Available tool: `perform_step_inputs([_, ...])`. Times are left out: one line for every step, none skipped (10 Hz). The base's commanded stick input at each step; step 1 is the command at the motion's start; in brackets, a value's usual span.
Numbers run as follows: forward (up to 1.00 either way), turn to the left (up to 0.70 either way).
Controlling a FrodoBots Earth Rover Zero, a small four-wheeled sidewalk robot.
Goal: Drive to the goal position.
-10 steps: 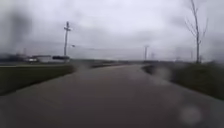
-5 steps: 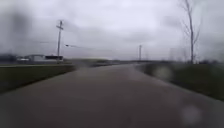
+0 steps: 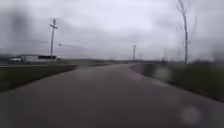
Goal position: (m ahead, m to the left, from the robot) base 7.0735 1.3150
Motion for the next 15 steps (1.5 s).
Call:
perform_step_inputs([0.50, -0.26])
perform_step_inputs([0.50, -0.17])
perform_step_inputs([0.50, -0.09])
perform_step_inputs([0.50, -0.01])
perform_step_inputs([0.50, -0.01])
perform_step_inputs([0.50, -0.01])
perform_step_inputs([0.50, -0.01])
perform_step_inputs([0.50, -0.01])
perform_step_inputs([0.50, 0.05])
perform_step_inputs([0.50, 0.15])
perform_step_inputs([0.50, 0.25])
perform_step_inputs([0.50, 0.35])
perform_step_inputs([0.50, 0.44])
perform_step_inputs([0.50, 0.49])
perform_step_inputs([0.50, 0.49])
